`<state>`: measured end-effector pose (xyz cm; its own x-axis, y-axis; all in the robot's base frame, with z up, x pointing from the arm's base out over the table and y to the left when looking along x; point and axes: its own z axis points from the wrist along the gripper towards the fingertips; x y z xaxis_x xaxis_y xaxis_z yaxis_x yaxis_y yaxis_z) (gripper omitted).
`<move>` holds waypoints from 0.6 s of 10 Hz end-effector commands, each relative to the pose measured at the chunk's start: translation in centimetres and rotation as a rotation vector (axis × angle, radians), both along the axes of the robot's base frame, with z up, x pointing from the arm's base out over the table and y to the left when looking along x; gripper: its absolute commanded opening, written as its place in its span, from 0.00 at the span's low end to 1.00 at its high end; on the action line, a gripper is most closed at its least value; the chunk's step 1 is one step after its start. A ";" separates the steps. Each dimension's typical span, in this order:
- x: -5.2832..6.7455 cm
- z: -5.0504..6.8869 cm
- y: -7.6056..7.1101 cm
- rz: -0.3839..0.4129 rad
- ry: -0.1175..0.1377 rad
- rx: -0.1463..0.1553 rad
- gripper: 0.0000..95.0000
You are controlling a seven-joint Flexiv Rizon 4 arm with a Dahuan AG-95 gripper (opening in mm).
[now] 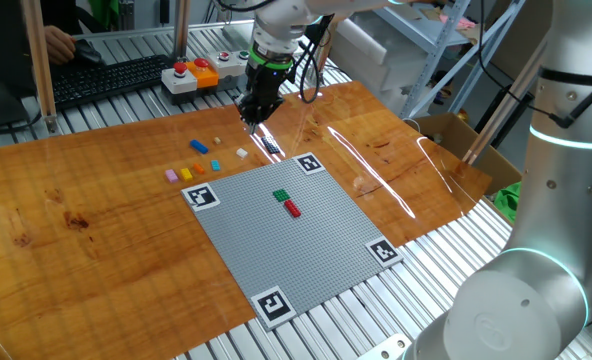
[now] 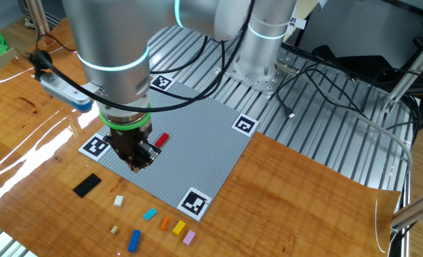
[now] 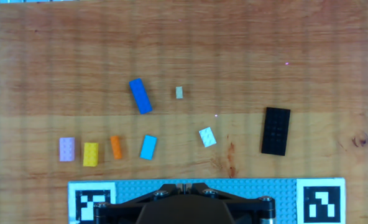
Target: Stack small Lego blocks randomly, one at a time
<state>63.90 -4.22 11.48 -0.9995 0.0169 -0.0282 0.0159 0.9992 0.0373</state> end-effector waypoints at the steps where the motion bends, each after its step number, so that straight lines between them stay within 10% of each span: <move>1: 0.5 -1.2 -0.1 0.005 -0.020 0.001 0.20; 6: 2.9 -3.4 -0.6 0.054 -0.028 0.003 0.20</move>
<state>66.99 -4.82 7.93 -0.9977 -0.0380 -0.0559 -0.0403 0.9983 0.0409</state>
